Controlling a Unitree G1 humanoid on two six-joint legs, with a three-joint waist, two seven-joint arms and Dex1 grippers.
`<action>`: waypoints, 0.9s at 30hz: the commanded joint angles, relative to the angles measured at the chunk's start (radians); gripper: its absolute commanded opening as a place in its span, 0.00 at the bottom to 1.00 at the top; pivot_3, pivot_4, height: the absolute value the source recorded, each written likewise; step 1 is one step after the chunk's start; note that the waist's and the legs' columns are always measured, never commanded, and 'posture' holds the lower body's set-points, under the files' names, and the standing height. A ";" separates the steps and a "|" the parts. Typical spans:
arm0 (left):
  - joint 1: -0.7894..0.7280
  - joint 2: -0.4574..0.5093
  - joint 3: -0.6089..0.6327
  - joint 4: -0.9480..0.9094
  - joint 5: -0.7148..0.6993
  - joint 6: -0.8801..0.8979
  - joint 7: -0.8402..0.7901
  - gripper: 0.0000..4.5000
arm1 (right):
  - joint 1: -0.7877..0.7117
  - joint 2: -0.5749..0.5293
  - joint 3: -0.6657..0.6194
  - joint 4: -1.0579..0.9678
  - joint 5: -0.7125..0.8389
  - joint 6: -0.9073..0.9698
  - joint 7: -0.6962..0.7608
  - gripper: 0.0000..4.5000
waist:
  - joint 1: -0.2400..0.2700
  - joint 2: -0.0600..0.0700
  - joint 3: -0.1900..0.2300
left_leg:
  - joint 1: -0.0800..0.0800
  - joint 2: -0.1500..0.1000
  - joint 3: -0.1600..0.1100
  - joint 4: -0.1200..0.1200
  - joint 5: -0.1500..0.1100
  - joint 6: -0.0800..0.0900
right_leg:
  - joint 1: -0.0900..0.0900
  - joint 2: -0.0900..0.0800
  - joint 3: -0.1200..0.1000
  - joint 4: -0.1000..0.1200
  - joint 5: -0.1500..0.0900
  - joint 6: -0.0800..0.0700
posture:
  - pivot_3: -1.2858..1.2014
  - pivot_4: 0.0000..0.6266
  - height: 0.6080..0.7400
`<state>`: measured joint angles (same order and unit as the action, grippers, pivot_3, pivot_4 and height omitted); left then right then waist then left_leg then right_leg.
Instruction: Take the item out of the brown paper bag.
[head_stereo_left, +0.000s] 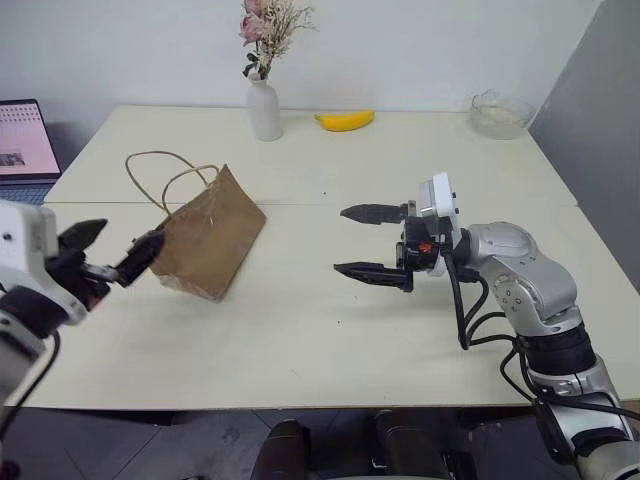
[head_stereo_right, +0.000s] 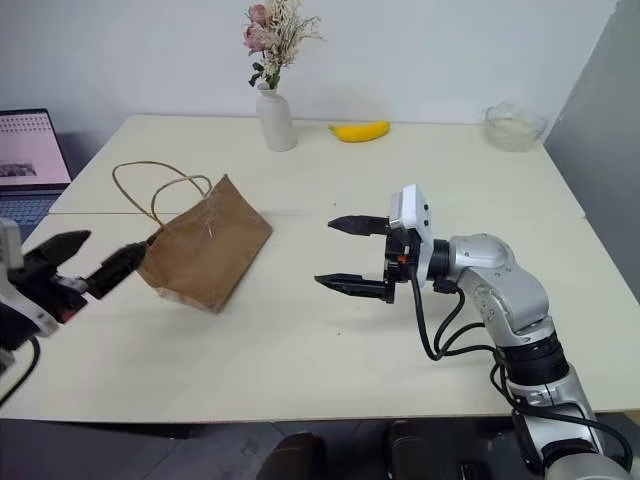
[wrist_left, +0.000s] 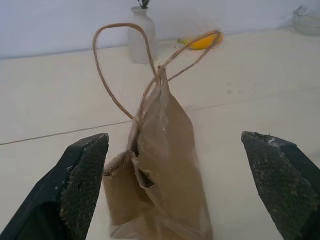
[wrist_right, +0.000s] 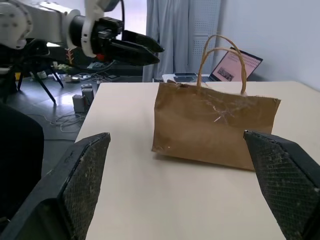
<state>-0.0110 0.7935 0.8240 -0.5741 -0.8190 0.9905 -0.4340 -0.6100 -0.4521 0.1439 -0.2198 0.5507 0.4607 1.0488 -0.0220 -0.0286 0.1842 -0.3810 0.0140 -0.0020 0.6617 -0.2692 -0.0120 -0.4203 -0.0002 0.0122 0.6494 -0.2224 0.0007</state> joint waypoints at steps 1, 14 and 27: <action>-0.045 0.052 -0.044 0.101 0.018 -0.050 -0.051 0.99 | -0.017 -0.001 -0.002 -0.061 0.011 -0.010 0.006 1.00 | -0.001 0.000 0.000 | 0.000 0.000 0.000 0.000 0.000 0.000 | 0.000 0.000 0.000 0.000 0.000 0.000 | 0.52 0.24 1.00; -0.278 0.171 -0.336 0.489 0.220 -0.291 -0.234 0.99 | -0.022 -0.001 0.005 -0.114 0.013 0.004 -0.006 1.00 | -0.001 0.000 0.000 | -0.001 0.000 0.001 -0.001 0.000 0.000 | -0.001 -0.002 0.000 0.000 0.000 0.000 | 0.52 0.24 1.00; -0.554 0.208 -0.464 0.735 0.322 -0.409 -0.365 0.99 | -0.048 -0.002 -0.005 -0.161 0.051 0.060 -0.035 1.00 | -0.005 -0.001 0.000 | -0.003 0.000 0.001 -0.001 0.000 0.000 | -0.003 -0.002 0.000 0.000 0.000 0.000 | 0.52 0.24 1.00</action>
<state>-0.5299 0.9684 0.3559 0.1572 -0.5071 0.6126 -0.7782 -0.6359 -0.4526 0.1587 -0.3436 0.5743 0.5176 1.0221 -0.0267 -0.0292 0.1846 -0.3836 0.0140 -0.0009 0.6607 -0.2692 -0.0120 -0.4230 -0.0026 0.0120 0.6494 -0.2221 0.0011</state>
